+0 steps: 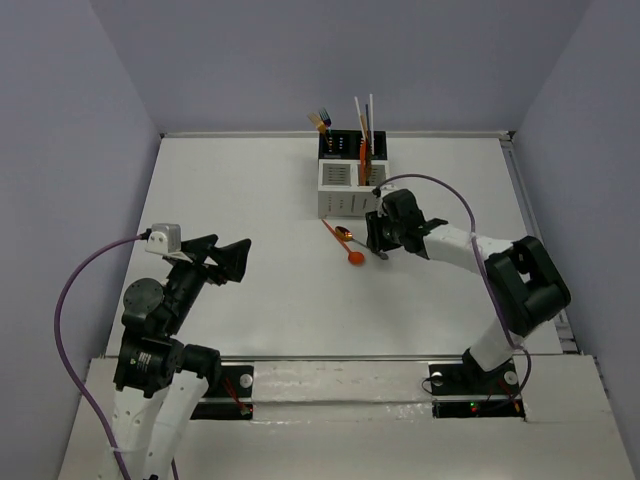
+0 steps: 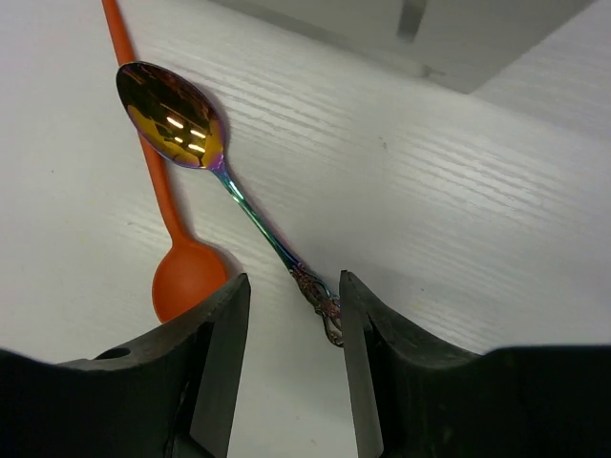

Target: Sort the eating utensils into containers

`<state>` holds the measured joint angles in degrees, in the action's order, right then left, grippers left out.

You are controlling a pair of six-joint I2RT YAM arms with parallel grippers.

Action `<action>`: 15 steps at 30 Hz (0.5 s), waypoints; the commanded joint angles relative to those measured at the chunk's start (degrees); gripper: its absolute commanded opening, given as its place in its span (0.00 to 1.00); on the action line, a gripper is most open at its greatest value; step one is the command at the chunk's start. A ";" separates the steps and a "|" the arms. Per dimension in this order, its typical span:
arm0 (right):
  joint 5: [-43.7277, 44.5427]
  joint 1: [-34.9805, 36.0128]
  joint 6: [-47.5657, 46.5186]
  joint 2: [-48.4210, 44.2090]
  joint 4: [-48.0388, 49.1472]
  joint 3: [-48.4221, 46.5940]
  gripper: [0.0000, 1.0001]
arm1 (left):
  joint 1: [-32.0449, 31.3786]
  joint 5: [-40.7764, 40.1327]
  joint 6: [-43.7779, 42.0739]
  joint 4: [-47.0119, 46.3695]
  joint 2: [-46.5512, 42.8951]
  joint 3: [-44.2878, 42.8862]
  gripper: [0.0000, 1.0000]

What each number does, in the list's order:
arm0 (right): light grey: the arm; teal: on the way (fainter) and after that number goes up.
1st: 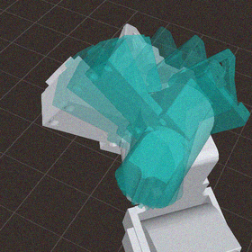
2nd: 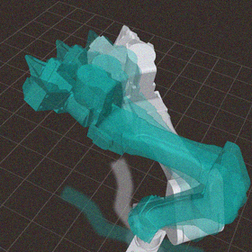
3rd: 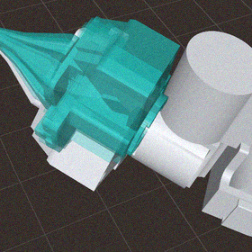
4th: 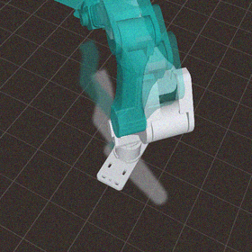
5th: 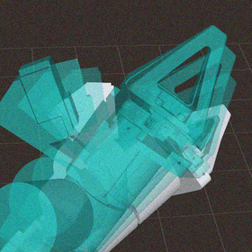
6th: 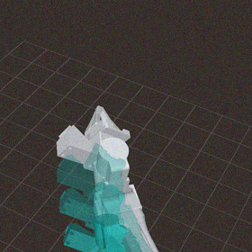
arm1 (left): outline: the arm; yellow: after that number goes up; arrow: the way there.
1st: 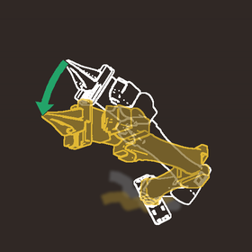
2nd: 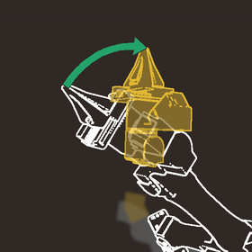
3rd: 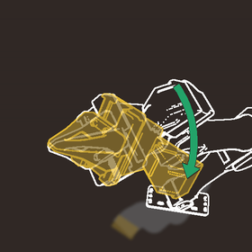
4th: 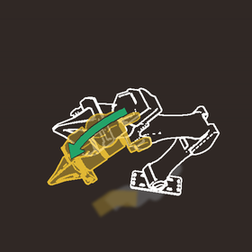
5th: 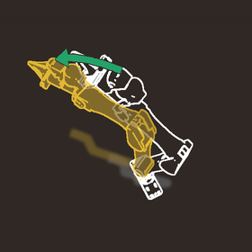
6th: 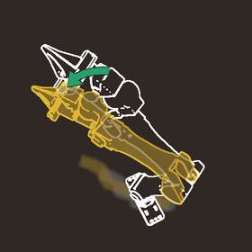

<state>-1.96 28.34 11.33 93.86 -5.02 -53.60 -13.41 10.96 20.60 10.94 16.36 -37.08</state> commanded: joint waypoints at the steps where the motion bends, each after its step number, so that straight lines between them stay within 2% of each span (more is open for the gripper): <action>1: 1.68 3.47 -2.71 3.85 -2.09 -4.74 0.49 | 0.23 0.82 -0.74 -2.94 -0.71 0.43 0.99; 4: 6.07 4.53 -3.51 7.11 -3.33 -6.86 0.49 | 0.23 0.82 -0.82 -2.94 -0.72 0.52 0.99; 9: 8.02 5.67 -4.65 11.25 -5.61 -11.17 0.49 | 0.23 0.82 -0.82 -2.94 -0.80 0.43 0.99; 15: 9.87 6.29 -6.32 15.20 -8.08 -15.38 0.42 | 0.23 0.82 -0.82 -2.94 -0.72 0.52 0.99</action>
<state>5.21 33.89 7.03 107.35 -9.85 -65.73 -13.39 10.96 20.60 10.94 16.23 -37.08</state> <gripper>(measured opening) 0.442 0.989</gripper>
